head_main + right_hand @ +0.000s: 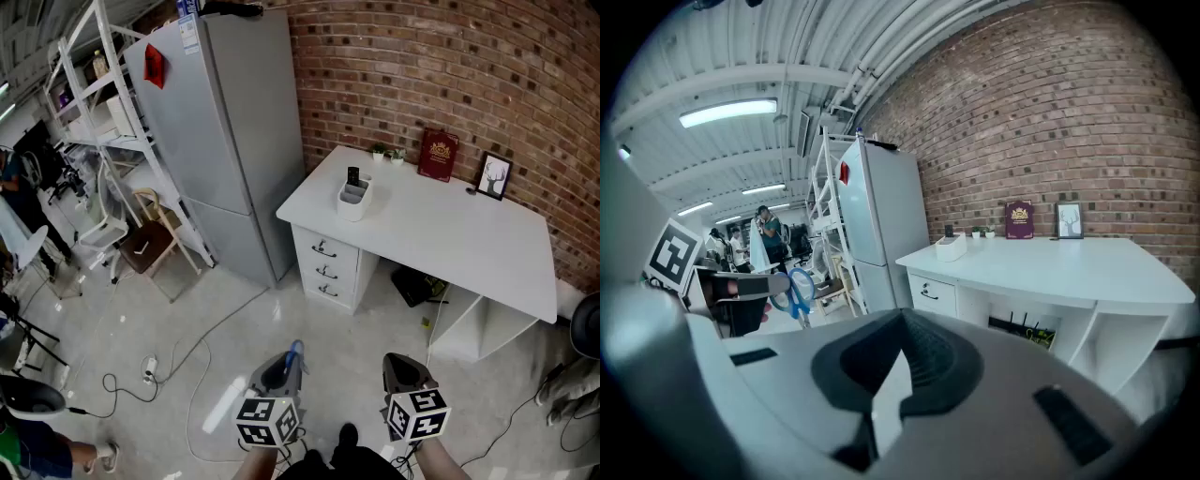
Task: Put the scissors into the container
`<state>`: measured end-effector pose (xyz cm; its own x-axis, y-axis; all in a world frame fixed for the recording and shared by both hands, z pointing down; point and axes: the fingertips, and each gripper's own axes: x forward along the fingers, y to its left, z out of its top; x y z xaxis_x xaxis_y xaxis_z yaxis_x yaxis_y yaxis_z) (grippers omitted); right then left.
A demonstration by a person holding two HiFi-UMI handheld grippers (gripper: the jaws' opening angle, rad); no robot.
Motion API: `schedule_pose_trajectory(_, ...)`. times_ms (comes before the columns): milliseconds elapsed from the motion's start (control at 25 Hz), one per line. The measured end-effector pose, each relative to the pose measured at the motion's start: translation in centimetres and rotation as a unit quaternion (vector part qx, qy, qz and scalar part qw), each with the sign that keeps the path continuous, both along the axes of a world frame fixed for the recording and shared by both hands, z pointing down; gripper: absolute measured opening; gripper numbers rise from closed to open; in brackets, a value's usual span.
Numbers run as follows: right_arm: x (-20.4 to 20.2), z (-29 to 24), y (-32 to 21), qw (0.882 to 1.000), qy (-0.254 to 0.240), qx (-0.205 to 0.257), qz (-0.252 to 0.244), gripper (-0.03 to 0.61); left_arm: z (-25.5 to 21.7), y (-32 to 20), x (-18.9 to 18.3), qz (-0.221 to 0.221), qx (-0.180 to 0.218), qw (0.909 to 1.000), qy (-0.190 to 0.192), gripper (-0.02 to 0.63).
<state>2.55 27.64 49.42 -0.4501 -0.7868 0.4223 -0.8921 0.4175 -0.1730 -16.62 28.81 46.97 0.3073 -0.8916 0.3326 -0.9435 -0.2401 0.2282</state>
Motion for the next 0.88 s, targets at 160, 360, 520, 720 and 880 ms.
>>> schedule_pose_trajectory(160,0.6,-0.3,-0.7,1.0,-0.001,0.003,-0.007,0.0,-0.2,-0.5,1.2,0.003,0.0,1.0,0.0,0.041)
schedule_pose_trajectory(360,1.0,-0.6,-1.4,1.0,-0.015,0.008,-0.017,0.0,-0.5,-1.4,1.8,-0.004,0.004,1.0,0.004,0.041)
schedule_pose_trajectory(520,2.0,-0.7,-2.2,1.0,-0.026,0.01,-0.004,0.0,-0.6,-2.1,2.2,-0.008,0.006,0.9999,0.002,0.041)
schedule_pose_trajectory(720,3.2,-1.1,-2.9,0.999,-0.033,0.017,0.001,0.0,-0.8,-2.8,2.7,-0.018,0.006,0.9998,0.002,0.041)
schedule_pose_trajectory(880,4.0,-1.0,-3.4,0.999,-0.034,0.019,-0.003,0.0,-1.1,-3.0,3.3,-0.027,0.012,0.9996,0.002,0.041)
